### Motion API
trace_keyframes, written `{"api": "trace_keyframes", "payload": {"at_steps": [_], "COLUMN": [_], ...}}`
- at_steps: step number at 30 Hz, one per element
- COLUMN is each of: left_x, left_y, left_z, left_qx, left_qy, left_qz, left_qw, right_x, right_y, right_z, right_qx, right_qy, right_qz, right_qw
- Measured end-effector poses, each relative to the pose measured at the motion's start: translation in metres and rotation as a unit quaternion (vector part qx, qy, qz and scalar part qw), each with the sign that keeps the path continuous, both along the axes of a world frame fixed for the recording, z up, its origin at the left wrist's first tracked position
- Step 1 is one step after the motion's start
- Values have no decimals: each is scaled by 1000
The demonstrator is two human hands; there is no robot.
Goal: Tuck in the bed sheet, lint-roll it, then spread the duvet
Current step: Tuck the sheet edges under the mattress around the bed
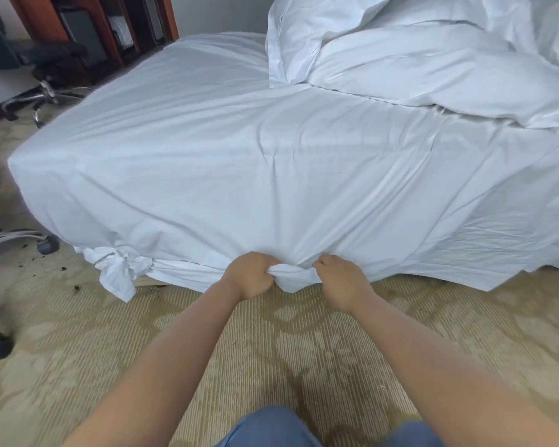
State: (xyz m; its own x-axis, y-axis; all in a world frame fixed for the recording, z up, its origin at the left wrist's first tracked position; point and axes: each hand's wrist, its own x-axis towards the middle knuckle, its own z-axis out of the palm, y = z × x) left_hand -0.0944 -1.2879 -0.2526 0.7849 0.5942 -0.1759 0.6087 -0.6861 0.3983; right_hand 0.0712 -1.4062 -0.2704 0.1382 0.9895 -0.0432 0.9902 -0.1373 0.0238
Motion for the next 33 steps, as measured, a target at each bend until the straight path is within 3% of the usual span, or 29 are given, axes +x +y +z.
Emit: {"api": "trace_keyframes", "payload": {"at_steps": [3, 13, 20, 24, 26, 29, 33], "left_x": [-1, -4, 5, 0, 0, 2, 8], "left_y": [-9, -23, -15, -3, 3, 12, 20], "left_z": [-2, 4, -19, -31, -31, -27, -26], "left_qx": [-38, -108, -59, -26, -6, 51, 147], "left_qy": [33, 23, 169, 191, 196, 189, 128], "left_qz": [3, 39, -95, -62, -36, 11, 34], "left_qw": [999, 993, 979, 979, 980, 981, 980], "right_x": [0, -6, -10, 1, 5, 9, 12], "right_y": [-6, 8, -3, 12, 20, 29, 43], "right_z": [11, 41, 6, -3, -7, -6, -1], "right_qx": [-87, -252, -263, -312, -303, -200, -130], "right_qy": [38, 174, 61, 74, 77, 83, 104], "right_qz": [-38, -149, -73, -64, -59, -30, 0], "right_qw": [995, 940, 960, 945, 948, 976, 986]}}
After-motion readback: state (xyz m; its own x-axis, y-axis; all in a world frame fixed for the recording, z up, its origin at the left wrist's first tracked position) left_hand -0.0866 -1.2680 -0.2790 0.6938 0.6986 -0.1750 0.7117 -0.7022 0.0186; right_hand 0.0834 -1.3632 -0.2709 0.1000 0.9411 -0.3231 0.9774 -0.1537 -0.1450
